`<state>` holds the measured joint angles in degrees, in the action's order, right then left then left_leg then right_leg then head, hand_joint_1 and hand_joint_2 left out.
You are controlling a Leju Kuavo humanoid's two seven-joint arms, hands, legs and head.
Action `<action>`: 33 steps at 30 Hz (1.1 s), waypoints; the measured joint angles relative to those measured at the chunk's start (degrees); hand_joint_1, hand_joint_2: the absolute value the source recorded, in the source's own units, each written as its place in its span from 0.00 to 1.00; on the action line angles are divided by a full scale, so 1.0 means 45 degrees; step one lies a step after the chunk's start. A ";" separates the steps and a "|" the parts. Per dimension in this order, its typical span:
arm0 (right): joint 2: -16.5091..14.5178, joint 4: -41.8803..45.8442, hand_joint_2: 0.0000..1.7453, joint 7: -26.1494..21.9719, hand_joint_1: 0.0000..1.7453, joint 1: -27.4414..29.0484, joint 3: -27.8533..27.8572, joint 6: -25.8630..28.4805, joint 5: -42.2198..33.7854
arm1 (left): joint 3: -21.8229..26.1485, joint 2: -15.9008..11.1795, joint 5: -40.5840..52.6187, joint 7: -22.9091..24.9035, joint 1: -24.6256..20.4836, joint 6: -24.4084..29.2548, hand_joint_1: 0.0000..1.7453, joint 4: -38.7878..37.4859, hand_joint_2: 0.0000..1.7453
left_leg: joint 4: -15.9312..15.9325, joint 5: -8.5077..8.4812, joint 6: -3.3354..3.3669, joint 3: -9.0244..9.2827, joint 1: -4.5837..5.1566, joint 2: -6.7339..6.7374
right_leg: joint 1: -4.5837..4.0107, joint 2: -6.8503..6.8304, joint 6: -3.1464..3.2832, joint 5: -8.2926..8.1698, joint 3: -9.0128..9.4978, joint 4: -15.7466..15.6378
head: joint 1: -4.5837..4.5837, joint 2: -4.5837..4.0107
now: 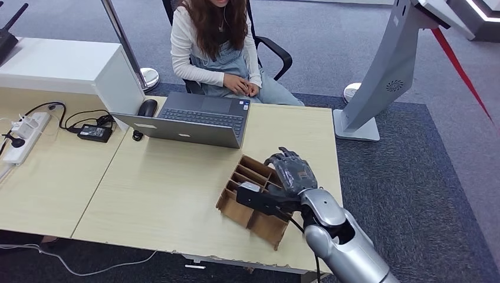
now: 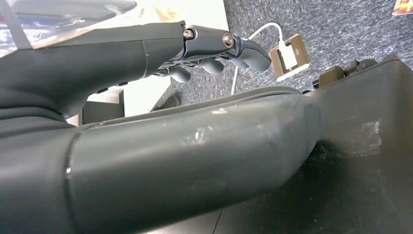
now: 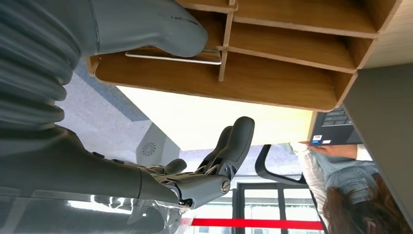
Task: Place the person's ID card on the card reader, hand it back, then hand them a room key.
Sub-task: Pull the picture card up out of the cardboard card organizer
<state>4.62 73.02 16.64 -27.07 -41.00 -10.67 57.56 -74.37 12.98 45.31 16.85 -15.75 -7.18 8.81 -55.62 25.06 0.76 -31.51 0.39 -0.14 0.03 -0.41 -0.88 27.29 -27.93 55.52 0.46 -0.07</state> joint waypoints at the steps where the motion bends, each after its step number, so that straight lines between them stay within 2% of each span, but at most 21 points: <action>1: 0.0001 0.0000 1.00 0.0030 0.37 -0.0006 0.0010 0.0001 0.0039 | 0.0005 0.0000 0.0000 0.0000 0.0001 -0.0004 0.00 0.0000 0.00 | 0.0000 0.0000 0.0000 0.0000 0.0000 0.0000 | 0.0000 0.0000 0.0000 0.0000 0.0000 0.0000 | 0.0000 0.0000; 33: 0.0074 0.0000 1.00 0.0325 0.38 -0.0074 0.0287 -0.0209 0.0493 | 0.0022 0.0000 0.0062 -0.0029 0.0004 -0.0071 0.00 0.0000 0.00 | -0.0001 0.0000 0.0000 0.0000 0.0000 0.0000 | 0.0000 0.0000 0.0000 0.0000 -0.0001 0.0000 | 0.0000 0.0000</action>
<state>4.96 73.02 18.10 -27.40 -39.71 -11.61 59.78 -74.27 12.98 45.59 16.72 -15.73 -7.50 8.81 -55.63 25.06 0.76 -31.51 0.39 -0.14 0.03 -0.40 -0.88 27.29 -27.94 55.52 0.46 -0.07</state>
